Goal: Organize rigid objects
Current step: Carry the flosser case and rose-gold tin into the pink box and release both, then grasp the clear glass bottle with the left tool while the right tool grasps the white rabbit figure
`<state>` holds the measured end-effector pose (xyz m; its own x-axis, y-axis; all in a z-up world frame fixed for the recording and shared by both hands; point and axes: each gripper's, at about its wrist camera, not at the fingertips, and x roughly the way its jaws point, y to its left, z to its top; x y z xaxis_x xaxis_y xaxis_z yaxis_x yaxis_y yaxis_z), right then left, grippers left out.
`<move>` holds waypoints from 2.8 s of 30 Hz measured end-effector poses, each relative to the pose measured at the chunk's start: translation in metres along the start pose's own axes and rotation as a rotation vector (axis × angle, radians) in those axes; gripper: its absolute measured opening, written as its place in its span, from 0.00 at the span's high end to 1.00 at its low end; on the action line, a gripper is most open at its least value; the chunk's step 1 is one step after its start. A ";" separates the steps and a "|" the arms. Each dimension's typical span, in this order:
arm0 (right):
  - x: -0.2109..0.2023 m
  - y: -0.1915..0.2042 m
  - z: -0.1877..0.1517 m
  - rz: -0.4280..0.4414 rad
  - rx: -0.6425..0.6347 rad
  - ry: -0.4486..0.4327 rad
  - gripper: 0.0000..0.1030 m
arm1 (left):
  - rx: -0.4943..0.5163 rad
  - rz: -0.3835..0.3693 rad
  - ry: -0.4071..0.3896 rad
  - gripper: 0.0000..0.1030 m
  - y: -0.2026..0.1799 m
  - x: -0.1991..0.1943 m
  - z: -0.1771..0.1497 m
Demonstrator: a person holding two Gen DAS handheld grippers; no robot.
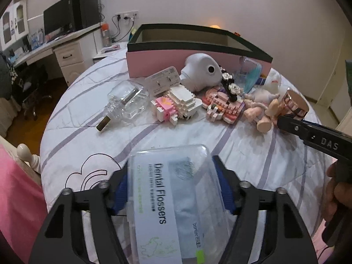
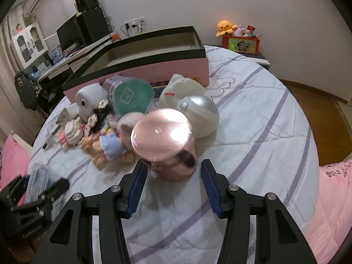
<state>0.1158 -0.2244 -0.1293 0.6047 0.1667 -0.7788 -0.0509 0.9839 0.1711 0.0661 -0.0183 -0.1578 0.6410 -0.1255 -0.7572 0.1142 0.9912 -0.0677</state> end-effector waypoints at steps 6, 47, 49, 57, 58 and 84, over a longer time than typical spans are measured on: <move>0.008 0.001 0.004 0.006 -0.023 -0.011 0.51 | -0.008 -0.028 -0.019 0.38 0.002 -0.006 0.000; 0.076 0.013 0.154 0.024 -0.067 -0.014 0.42 | 0.017 0.021 -0.067 0.17 0.008 0.108 0.214; 0.073 0.010 0.152 0.032 -0.060 -0.024 0.27 | 0.010 0.030 -0.087 0.05 0.010 0.102 0.212; 0.043 0.016 0.147 0.011 -0.057 -0.088 0.00 | -0.005 0.031 -0.163 0.00 0.018 0.056 0.199; 0.037 0.015 0.146 0.015 -0.051 -0.097 0.00 | -0.004 0.032 -0.171 0.00 0.019 0.050 0.197; -0.097 0.032 0.048 -0.056 -0.028 -0.253 0.00 | -0.064 0.050 -0.230 0.00 0.037 -0.080 0.068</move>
<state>0.0940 -0.2122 -0.0190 0.7867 0.0945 -0.6101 -0.0318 0.9931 0.1128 0.0711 0.0259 -0.0555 0.8014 -0.0758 -0.5933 0.0347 0.9962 -0.0804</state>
